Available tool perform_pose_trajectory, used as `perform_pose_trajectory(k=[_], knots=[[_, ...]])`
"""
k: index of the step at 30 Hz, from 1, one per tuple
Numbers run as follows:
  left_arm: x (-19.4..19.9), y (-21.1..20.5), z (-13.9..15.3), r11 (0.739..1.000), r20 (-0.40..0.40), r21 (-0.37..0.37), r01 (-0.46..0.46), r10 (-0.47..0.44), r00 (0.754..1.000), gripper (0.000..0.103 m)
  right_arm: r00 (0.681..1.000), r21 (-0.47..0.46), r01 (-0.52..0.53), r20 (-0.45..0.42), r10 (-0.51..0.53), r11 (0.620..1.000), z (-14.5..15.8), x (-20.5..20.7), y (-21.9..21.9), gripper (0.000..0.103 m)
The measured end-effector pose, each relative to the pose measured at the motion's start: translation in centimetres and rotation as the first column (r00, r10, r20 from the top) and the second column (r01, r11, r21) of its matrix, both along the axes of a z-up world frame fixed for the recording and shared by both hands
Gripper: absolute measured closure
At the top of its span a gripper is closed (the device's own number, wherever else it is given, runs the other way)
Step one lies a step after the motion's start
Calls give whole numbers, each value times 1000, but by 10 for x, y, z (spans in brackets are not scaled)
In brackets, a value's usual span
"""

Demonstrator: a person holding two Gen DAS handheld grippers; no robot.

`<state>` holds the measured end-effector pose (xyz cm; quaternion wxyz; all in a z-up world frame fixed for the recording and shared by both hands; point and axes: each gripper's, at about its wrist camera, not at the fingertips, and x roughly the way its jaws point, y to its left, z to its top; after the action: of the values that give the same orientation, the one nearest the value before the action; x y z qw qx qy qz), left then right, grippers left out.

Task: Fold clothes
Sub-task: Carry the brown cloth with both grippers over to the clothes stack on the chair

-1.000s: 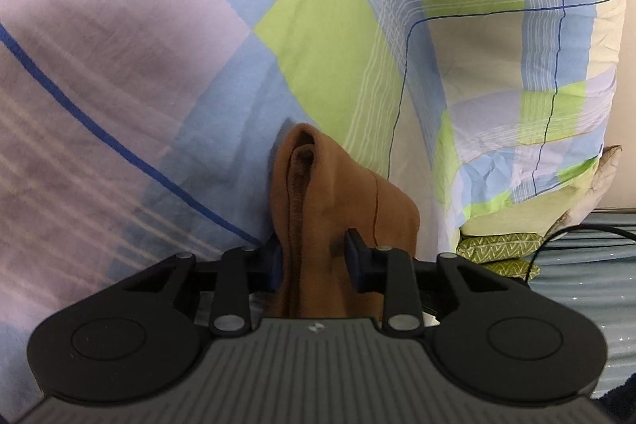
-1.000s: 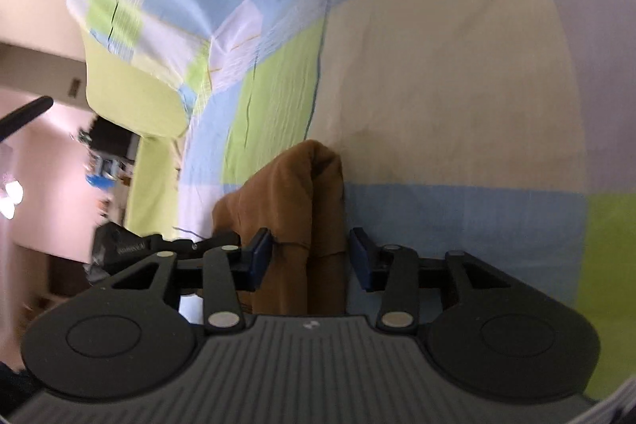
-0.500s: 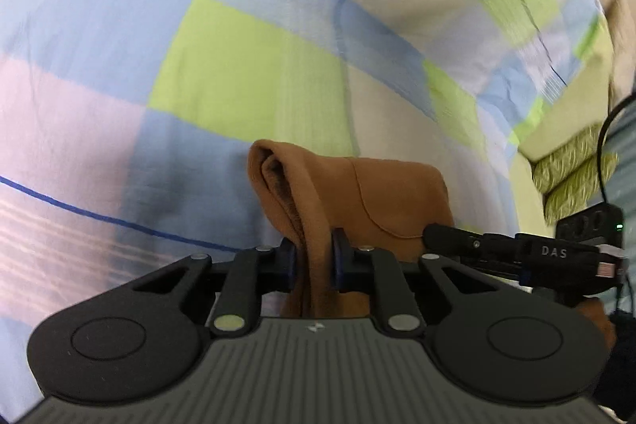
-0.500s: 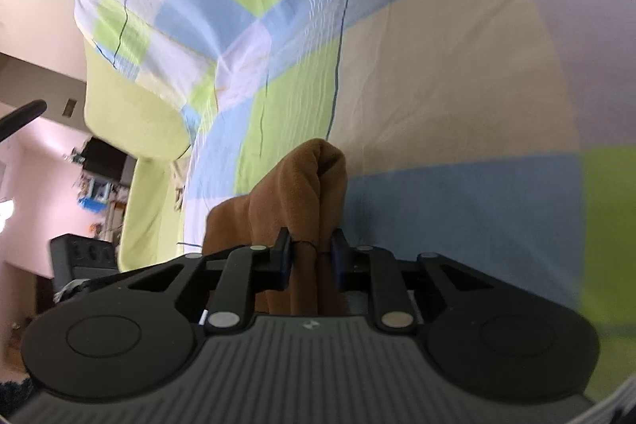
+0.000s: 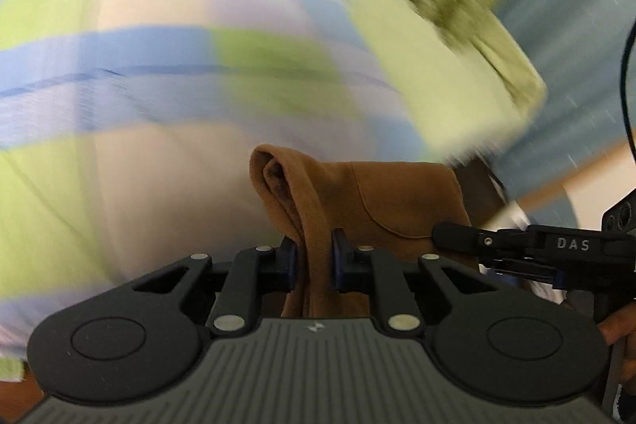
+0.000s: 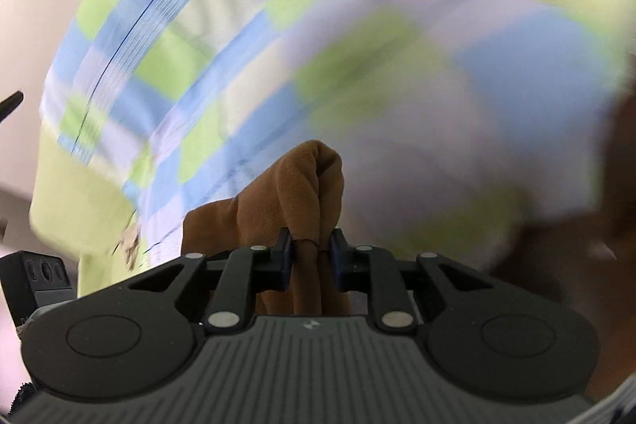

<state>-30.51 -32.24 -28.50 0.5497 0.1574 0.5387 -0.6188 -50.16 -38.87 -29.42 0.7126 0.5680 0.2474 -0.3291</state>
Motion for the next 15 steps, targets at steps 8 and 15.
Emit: perform_pose_trajectory(k=[8,15], knots=[[-175,0,35,987,-96,-74,141,-148,984,85,966,-65,187,-170,-196,980,73,-197,42,87],[-307,-8,49,990,-107,-130,49,-63,992,84,973,-142,77,-205,-105,987,100,-339,-1,87]])
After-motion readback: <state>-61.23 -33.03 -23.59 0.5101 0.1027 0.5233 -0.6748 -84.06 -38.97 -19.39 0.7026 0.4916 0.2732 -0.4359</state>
